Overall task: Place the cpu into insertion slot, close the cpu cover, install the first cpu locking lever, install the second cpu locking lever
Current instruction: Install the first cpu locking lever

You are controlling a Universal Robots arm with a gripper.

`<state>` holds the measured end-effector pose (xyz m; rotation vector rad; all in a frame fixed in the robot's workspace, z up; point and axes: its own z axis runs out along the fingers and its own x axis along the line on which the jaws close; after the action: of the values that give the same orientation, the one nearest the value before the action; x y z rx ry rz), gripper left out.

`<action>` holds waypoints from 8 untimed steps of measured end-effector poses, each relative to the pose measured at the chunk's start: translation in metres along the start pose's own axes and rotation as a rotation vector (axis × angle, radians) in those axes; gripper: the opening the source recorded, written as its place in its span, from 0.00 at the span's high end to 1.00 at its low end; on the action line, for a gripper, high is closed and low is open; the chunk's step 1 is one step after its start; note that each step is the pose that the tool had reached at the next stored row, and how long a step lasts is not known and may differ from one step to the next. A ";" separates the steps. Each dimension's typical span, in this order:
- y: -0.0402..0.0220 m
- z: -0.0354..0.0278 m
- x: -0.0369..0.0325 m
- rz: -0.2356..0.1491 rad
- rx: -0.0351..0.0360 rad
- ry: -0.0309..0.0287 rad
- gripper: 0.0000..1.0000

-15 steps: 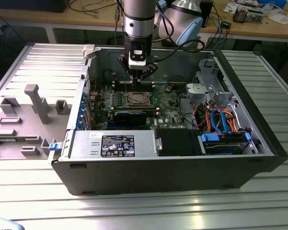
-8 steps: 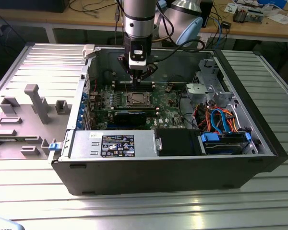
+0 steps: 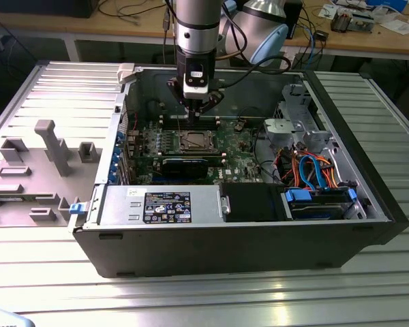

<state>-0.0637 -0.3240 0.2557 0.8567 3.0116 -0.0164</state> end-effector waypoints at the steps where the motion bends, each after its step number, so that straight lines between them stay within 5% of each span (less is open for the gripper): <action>1: 0.0000 0.0000 0.0000 -0.001 0.0000 0.0000 0.89; 8: 0.0000 0.0000 0.0000 -0.007 -0.0001 -0.0001 0.89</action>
<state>-0.0637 -0.3240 0.2557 0.8460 3.0146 -0.0164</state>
